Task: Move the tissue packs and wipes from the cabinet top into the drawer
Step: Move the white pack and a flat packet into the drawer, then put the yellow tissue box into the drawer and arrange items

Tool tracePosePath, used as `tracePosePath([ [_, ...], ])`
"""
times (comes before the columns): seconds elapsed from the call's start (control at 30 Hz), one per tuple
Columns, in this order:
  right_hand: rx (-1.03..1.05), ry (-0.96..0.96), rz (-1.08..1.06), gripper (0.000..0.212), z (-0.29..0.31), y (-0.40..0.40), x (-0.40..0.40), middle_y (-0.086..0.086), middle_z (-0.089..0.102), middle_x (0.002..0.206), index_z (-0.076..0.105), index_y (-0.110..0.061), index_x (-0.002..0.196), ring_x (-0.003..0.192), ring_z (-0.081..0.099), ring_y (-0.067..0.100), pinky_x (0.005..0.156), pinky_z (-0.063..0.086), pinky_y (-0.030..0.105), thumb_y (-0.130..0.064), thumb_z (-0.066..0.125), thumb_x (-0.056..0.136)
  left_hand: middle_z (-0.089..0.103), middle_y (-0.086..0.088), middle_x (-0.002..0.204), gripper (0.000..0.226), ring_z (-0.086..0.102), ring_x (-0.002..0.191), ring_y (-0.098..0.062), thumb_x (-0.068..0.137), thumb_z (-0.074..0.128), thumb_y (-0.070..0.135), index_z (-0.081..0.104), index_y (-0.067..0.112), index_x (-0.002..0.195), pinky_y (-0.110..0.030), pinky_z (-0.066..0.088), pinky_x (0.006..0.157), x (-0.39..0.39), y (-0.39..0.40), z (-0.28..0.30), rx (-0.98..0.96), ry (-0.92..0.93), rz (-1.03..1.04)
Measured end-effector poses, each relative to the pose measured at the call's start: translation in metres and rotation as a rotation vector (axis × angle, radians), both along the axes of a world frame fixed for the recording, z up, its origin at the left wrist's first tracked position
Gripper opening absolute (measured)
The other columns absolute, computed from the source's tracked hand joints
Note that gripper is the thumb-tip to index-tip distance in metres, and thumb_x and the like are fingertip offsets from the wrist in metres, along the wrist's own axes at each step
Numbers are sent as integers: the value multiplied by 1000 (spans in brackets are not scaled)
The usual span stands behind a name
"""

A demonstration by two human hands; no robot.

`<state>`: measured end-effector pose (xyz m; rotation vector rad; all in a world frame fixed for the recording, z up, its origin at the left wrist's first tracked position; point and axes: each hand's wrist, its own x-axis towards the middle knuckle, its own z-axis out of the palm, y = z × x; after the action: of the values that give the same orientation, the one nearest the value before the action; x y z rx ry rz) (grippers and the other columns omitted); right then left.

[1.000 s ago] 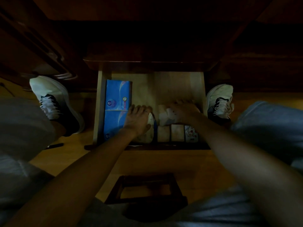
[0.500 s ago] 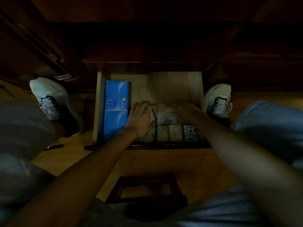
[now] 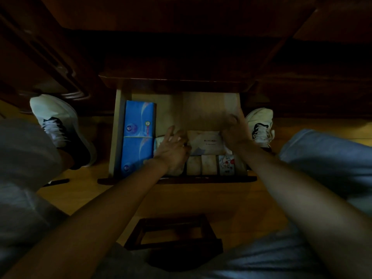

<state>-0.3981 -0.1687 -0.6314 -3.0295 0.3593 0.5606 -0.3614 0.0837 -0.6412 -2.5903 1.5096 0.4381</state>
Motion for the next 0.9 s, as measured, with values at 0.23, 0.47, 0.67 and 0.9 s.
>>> tracePosePath([
  [0.23, -414, 441, 278, 25, 5, 12, -3, -15, 68, 111, 74, -31, 105, 143, 31, 25, 121, -9, 60, -32, 49, 103, 52, -1, 145, 30, 12, 150, -37, 92, 57, 35, 68, 33, 120, -73, -1, 110, -3, -5, 6, 233, -116, -134],
  [0.47, -374, 327, 275, 22, 19, 13, 1, -11, 67, 117, 75, -31, 102, 144, 30, 26, 122, -7, 59, -35, 54, 98, 65, 2, 124, 27, 28, 143, -30, 97, 48, 34, 70, 28, 110, -67, -5, 116, 2, -15, 25, 211, -54, -117],
  [0.67, -63, -59, 177, 41, 109, 20, 20, -2, 48, 149, 60, -28, 136, 146, 26, 23, 115, 23, 45, -25, 58, 96, 45, -1, 152, 43, 25, 147, -22, 104, 37, 41, 60, 23, 135, -43, 11, 121, 30, -9, 108, -55, 46, 56],
  [0.9, 110, -1065, 116, 24, 295, 18, 29, -14, 70, 106, 69, -28, 115, 103, 60, 3, 70, 54, 20, -19, 59, 95, 65, 7, 122, 27, 59, 112, -11, 97, 55, 25, 64, 25, 122, -29, 52, 89, 74, 17, 304, -746, -366, 162],
])
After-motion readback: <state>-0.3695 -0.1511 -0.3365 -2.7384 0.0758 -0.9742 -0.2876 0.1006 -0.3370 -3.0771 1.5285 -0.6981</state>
